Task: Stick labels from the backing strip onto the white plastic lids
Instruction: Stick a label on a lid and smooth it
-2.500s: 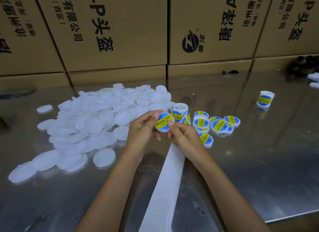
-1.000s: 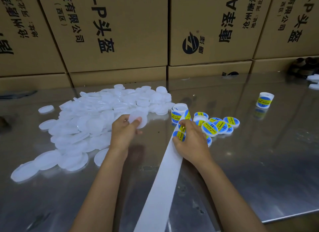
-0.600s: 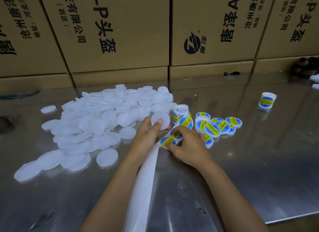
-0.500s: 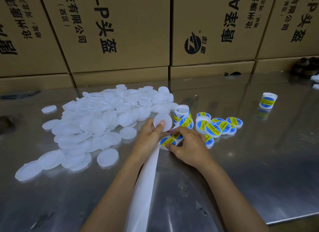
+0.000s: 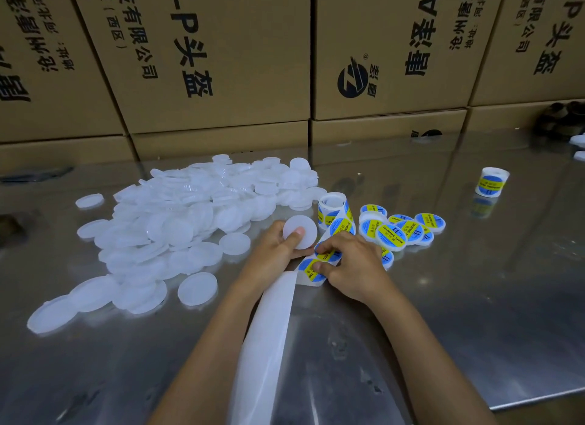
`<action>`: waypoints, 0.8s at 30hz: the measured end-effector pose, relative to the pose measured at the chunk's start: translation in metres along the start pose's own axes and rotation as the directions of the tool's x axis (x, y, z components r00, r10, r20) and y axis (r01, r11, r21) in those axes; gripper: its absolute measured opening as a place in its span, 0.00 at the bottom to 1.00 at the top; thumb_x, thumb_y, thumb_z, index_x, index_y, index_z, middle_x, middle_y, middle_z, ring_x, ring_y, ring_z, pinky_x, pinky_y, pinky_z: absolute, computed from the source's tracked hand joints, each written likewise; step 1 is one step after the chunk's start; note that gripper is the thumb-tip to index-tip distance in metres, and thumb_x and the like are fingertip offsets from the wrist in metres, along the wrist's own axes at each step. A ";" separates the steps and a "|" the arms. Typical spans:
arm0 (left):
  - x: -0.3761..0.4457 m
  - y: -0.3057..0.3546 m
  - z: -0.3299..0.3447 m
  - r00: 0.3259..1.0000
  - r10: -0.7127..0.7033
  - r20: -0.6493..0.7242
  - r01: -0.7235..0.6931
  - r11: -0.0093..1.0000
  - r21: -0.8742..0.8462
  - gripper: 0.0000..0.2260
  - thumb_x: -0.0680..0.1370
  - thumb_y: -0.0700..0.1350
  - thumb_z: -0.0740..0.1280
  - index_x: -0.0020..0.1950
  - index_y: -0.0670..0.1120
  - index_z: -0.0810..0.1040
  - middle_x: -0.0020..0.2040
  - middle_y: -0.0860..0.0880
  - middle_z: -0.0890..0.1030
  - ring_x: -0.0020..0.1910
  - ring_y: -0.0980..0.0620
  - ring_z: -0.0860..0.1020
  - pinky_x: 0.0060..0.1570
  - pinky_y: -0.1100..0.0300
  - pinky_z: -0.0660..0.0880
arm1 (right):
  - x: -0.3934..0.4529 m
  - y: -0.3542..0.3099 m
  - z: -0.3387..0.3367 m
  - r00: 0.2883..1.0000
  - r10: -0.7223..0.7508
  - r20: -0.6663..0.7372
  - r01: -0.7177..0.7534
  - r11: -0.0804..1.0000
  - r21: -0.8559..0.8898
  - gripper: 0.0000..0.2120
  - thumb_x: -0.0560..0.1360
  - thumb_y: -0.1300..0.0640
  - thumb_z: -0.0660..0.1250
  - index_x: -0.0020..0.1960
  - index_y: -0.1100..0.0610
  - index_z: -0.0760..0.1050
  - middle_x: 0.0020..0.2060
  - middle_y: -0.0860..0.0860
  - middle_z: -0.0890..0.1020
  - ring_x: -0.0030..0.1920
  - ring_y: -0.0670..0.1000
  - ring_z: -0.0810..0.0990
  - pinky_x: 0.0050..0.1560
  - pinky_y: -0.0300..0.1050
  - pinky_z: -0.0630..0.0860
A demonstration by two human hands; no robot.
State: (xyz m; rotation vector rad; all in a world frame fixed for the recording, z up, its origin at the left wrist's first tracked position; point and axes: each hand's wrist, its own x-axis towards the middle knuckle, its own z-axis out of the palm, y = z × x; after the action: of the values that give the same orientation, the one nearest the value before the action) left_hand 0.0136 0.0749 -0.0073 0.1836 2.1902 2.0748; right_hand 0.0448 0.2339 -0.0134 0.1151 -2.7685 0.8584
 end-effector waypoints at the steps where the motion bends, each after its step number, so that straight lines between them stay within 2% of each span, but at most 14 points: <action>1: 0.000 0.000 0.000 1.000 -0.005 0.001 0.005 1.000 0.003 0.03 0.84 0.48 0.62 0.52 0.50 0.72 0.58 0.44 0.83 0.49 0.51 0.86 0.42 0.62 0.80 | 0.000 0.000 0.001 1.000 -0.004 -0.007 0.004 1.000 0.000 0.11 0.75 0.48 0.72 0.57 0.46 0.79 0.57 0.40 0.78 0.62 0.46 0.72 0.68 0.50 0.60; 5: 0.000 0.001 -0.001 1.000 -0.023 0.000 0.023 0.999 0.026 0.03 0.85 0.47 0.61 0.53 0.50 0.71 0.58 0.43 0.83 0.48 0.52 0.86 0.43 0.65 0.78 | 0.001 0.001 0.003 1.000 -0.007 -0.026 0.006 1.000 -0.025 0.09 0.75 0.47 0.70 0.55 0.46 0.79 0.56 0.41 0.78 0.60 0.46 0.72 0.66 0.49 0.59; 10: -0.001 0.006 -0.001 0.997 -0.077 -0.012 0.077 0.997 -0.013 0.03 0.84 0.45 0.61 0.55 0.47 0.73 0.57 0.42 0.84 0.44 0.55 0.86 0.37 0.71 0.76 | -0.001 0.000 0.004 0.998 -0.012 -0.067 0.013 1.000 0.005 0.06 0.75 0.50 0.71 0.52 0.45 0.79 0.51 0.41 0.78 0.57 0.48 0.73 0.64 0.51 0.60; 12: -0.003 0.007 -0.002 0.995 -0.097 -0.025 0.096 0.995 -0.035 0.07 0.84 0.45 0.62 0.60 0.44 0.73 0.58 0.41 0.83 0.46 0.53 0.86 0.37 0.70 0.77 | -0.001 -0.001 0.004 0.994 -0.040 -0.101 0.039 0.999 -0.009 0.07 0.74 0.50 0.71 0.52 0.44 0.80 0.51 0.40 0.80 0.57 0.47 0.73 0.64 0.48 0.58; 14: -0.004 0.007 -0.003 0.992 -0.114 -0.046 0.112 0.993 -0.030 0.11 0.84 0.45 0.62 0.64 0.42 0.73 0.60 0.41 0.82 0.51 0.49 0.85 0.40 0.66 0.77 | -0.001 -0.003 0.003 0.985 -0.095 -0.147 0.095 0.995 -0.008 0.07 0.73 0.52 0.71 0.50 0.44 0.81 0.50 0.41 0.81 0.56 0.45 0.73 0.62 0.44 0.55; 16: -0.003 0.007 -0.003 0.990 -0.127 -0.063 0.127 0.992 0.006 0.12 0.84 0.45 0.62 0.66 0.42 0.73 0.60 0.41 0.82 0.56 0.46 0.83 0.43 0.61 0.76 | -0.002 -0.007 0.002 0.972 -0.143 -0.185 0.151 0.988 0.031 0.06 0.72 0.56 0.72 0.47 0.47 0.82 0.47 0.42 0.81 0.55 0.46 0.75 0.63 0.46 0.60; 18: -0.004 0.007 -0.004 0.988 -0.139 -0.072 0.141 0.990 0.019 0.10 0.84 0.47 0.63 0.62 0.44 0.74 0.56 0.43 0.82 0.51 0.47 0.82 0.42 0.60 0.74 | -0.003 -0.012 -0.001 0.971 -0.141 -0.191 0.172 0.972 0.158 0.04 0.70 0.60 0.72 0.43 0.52 0.81 0.43 0.45 0.82 0.50 0.49 0.76 0.59 0.50 0.68; 20: -0.005 0.007 -0.004 0.987 -0.144 -0.074 0.144 0.989 0.005 0.07 0.83 0.47 0.63 0.58 0.45 0.75 0.49 0.45 0.82 0.44 0.50 0.81 0.40 0.60 0.74 | -0.004 -0.017 -0.005 0.988 -0.060 -0.140 0.114 0.903 0.414 0.06 0.70 0.65 0.70 0.40 0.55 0.78 0.39 0.48 0.82 0.45 0.49 0.77 0.51 0.46 0.74; 22: -0.005 0.007 -0.004 0.990 -0.123 -0.069 0.126 0.991 0.047 0.09 0.83 0.48 0.63 0.61 0.45 0.75 0.51 0.44 0.83 0.48 0.47 0.84 0.48 0.54 0.79 | -0.003 -0.021 -0.010 0.995 0.044 -0.090 0.022 0.781 0.624 0.09 0.72 0.68 0.67 0.39 0.55 0.75 0.36 0.48 0.81 0.40 0.46 0.77 0.44 0.38 0.74; 24: -0.007 0.008 -0.004 0.990 -0.119 -0.074 0.125 0.989 0.081 0.10 0.83 0.47 0.63 0.62 0.47 0.76 0.57 0.42 0.83 0.55 0.41 0.83 0.58 0.46 0.78 | -0.002 -0.020 -0.014 0.989 0.137 -0.051 -0.051 0.650 0.758 0.10 0.74 0.68 0.66 0.40 0.54 0.74 0.36 0.49 0.81 0.37 0.45 0.78 0.39 0.35 0.72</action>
State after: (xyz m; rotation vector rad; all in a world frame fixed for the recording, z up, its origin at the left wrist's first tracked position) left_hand 0.0196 0.0698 0.0008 -0.0144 2.2700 1.9522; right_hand 0.0523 0.2251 0.0084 0.0621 -2.1343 1.9441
